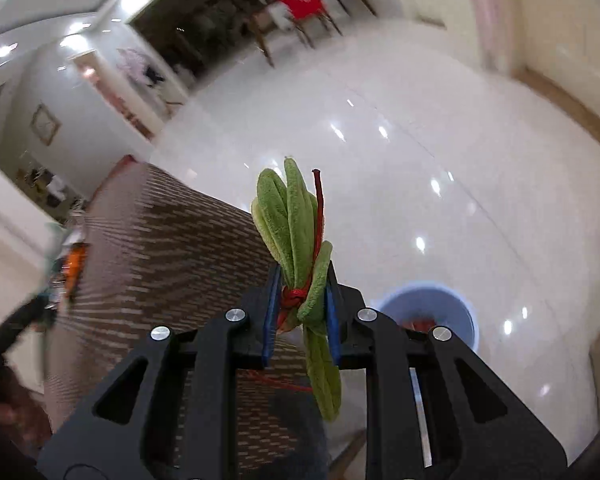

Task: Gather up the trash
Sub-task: 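Drop the sprig and teal package into the blue bucket with both tools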

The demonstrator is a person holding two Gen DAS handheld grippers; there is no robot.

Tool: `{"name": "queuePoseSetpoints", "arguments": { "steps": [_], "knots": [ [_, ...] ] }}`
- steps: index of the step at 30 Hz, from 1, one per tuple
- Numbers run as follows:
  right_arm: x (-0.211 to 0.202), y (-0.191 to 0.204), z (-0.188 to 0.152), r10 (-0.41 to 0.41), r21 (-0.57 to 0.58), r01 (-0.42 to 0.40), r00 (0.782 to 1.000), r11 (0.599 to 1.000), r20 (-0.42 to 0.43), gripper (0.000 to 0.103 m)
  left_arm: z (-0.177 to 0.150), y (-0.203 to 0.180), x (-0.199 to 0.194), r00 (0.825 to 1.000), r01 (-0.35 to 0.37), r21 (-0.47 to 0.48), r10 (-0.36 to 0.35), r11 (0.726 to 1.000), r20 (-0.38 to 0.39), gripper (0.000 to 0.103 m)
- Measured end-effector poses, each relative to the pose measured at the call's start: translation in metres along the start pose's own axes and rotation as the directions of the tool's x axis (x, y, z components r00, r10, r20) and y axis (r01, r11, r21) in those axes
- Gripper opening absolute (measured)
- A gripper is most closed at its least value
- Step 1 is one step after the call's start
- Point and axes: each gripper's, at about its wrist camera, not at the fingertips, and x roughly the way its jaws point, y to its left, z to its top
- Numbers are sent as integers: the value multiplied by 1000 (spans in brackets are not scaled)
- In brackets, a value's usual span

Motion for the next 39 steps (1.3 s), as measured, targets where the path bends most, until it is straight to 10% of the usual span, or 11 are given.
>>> {"name": "queuePoseSetpoints", "arguments": {
  "steps": [4, 7, 11, 25, 28, 29, 39],
  "knots": [
    [47, -43, -16, -33, 80, 42, 993, 996, -112, 24, 7, -22, 17, 999, 34, 4, -34, 999, -19, 25],
    [71, -66, -29, -73, 126, 98, 980, 987, -186, 58, 10, -41, 32, 997, 59, 16, -58, 998, -44, 25],
    [67, -80, -36, -56, 188, 89, 983, 978, -177, 79, 22, -72, 60, 991, 100, 46, -95, 994, -92, 25],
    [-48, -96, 20, -27, 270, 8, 998, 963, 65, 86, 28, -151, 197, 900, 205, 112, -142, 972, -411, 27],
    [-63, -94, 26, -12, 271, -15, 995, 962, 97, 88, 26, -151, 221, 871, 193, 111, -118, 975, -477, 68],
    [-66, -93, 28, -11, 270, -17, 995, 963, 104, 88, 27, -153, 224, 875, 175, 119, -98, 977, -475, 85],
    [-82, -63, 35, -12, 239, -23, 989, 971, 146, 97, 38, -114, 164, 936, 135, 100, -94, 986, -338, 87]
  ]
}}
